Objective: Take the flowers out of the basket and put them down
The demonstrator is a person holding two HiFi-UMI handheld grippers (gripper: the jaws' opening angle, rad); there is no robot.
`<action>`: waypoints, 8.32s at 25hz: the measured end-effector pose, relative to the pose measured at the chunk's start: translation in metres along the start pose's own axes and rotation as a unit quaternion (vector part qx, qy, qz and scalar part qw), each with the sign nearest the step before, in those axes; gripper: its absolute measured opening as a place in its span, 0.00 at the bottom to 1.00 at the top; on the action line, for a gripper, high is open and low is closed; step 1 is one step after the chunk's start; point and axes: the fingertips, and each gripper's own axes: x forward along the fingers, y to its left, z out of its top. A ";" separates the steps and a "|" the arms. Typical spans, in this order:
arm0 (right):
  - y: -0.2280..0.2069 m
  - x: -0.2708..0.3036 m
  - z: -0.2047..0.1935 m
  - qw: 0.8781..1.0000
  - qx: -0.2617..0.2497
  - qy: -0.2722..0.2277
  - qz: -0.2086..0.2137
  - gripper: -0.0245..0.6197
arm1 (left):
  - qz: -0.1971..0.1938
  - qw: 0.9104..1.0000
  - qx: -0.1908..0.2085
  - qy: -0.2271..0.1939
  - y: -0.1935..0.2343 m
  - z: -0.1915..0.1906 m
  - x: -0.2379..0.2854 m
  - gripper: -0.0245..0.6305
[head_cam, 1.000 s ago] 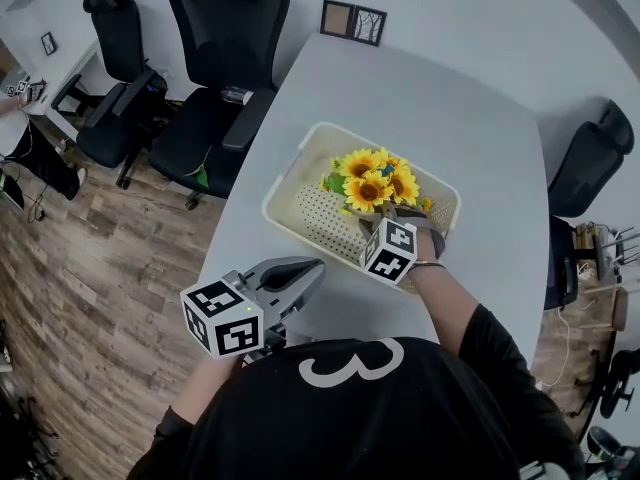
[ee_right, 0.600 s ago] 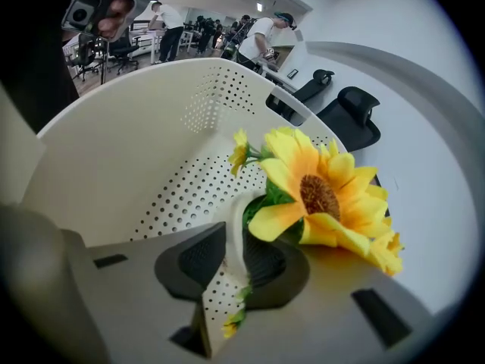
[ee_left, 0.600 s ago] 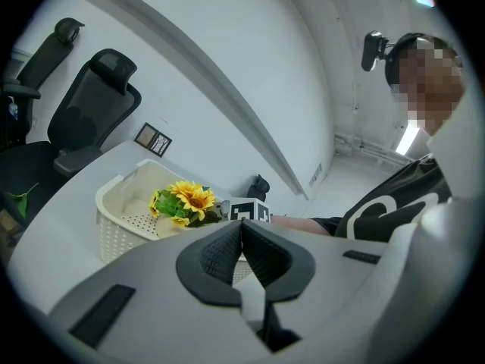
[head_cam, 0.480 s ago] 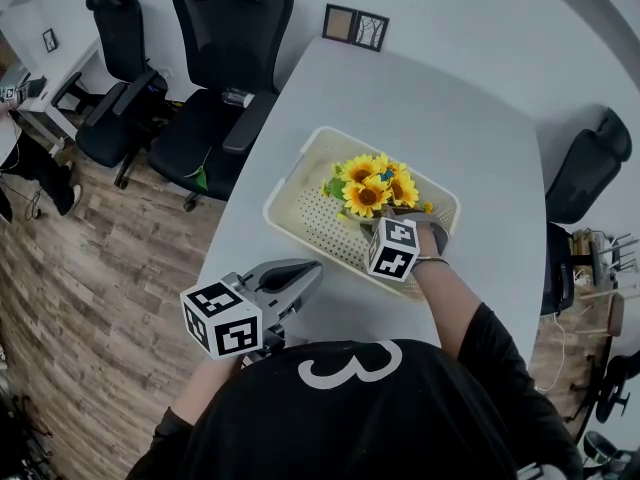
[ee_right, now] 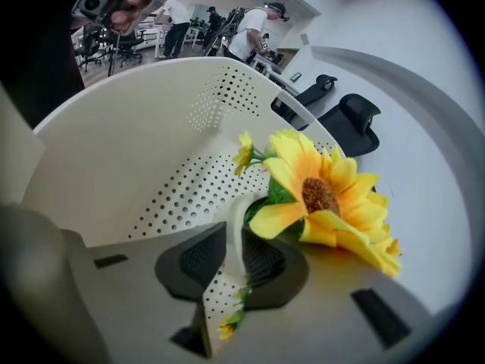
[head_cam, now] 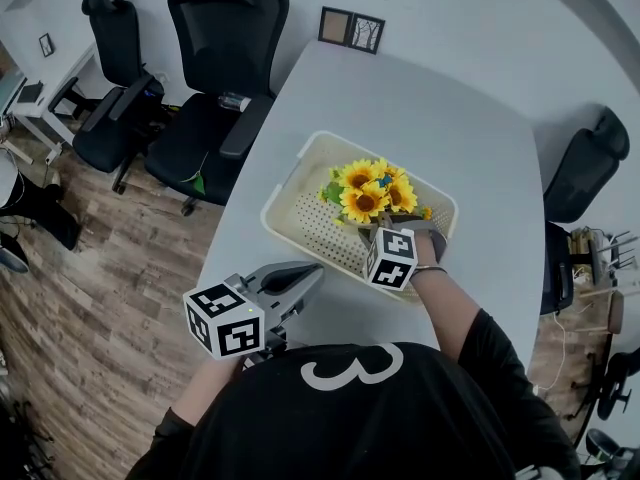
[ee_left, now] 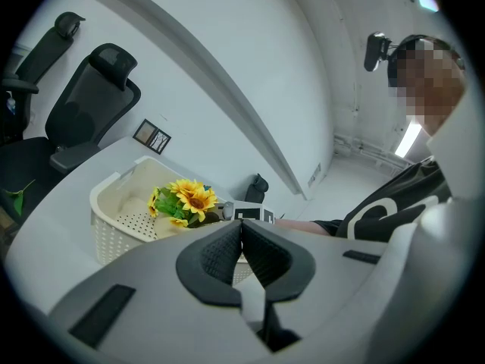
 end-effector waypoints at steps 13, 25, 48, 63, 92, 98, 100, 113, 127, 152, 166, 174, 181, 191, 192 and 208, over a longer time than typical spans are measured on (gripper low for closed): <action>0.002 -0.011 0.011 0.999 -0.037 -0.014 -0.033 0.15 | 0.011 1.000 -0.010 0.012 -0.003 -0.013 0.004 0.06; -0.023 -0.070 0.025 0.991 -0.055 -0.049 -0.111 0.15 | 0.019 1.000 0.001 -0.002 -0.031 -0.017 0.002 0.06; -0.048 -0.216 -0.090 0.967 0.025 0.009 -0.252 0.15 | -0.076 0.995 0.047 0.040 -0.121 -0.020 0.077 0.06; -0.011 -0.248 -0.201 0.950 0.126 0.120 -0.261 0.15 | -0.186 0.975 0.055 0.103 -0.153 -0.035 0.143 0.06; 0.100 -0.129 -0.273 0.947 0.236 0.165 -0.143 0.15 | -0.194 0.961 0.032 0.196 -0.126 -0.069 0.171 0.06; 0.099 -0.120 -0.276 0.942 0.250 0.164 -0.151 0.15 | -0.197 0.959 0.032 0.202 -0.118 -0.065 0.174 0.06; 0.100 -0.122 -0.277 0.941 0.258 0.160 -0.148 0.15 | -0.199 0.958 0.032 0.202 -0.117 -0.066 0.174 0.06; 0.098 -0.121 -0.287 0.936 0.302 0.143 -0.110 0.16 | -0.179 0.966 0.036 0.184 -0.104 -0.064 0.162 0.06; 0.093 -0.118 -0.287 0.930 0.308 0.149 -0.135 0.18 | -0.149 0.974 0.047 0.165 -0.116 -0.060 0.137 0.06; 0.149 -0.260 -0.184 0.892 0.388 -0.065 -0.225 0.37 | -0.152 0.973 0.076 0.155 -0.222 -0.124 0.085 0.06; 0.262 -0.372 -0.129 0.849 0.428 -0.211 -0.228 0.17 | -0.189 0.966 0.100 0.141 -0.320 -0.187 0.050 0.06; 0.294 -0.405 -0.110 0.791 0.483 -0.326 -0.185 0.05 | -0.198 0.963 0.123 0.138 -0.351 -0.200 0.039 0.06; 0.308 -0.429 -0.100 0.721 0.530 -0.427 -0.133 0.05 | -0.197 0.961 0.131 0.145 -0.361 -0.210 0.038 0.06; 0.326 -0.438 -0.099 0.682 0.559 -0.456 -0.118 0.05 | -0.201 0.959 0.134 0.152 -0.371 -0.222 0.036 0.06; 0.328 -0.436 -0.098 0.685 0.560 -0.452 -0.117 0.05 | -0.201 0.959 0.132 0.152 -0.371 -0.224 0.035 0.06; 0.344 -0.427 -0.095 0.684 0.572 -0.442 -0.099 0.05 | -0.195 0.961 0.112 0.161 -0.362 -0.240 0.031 0.06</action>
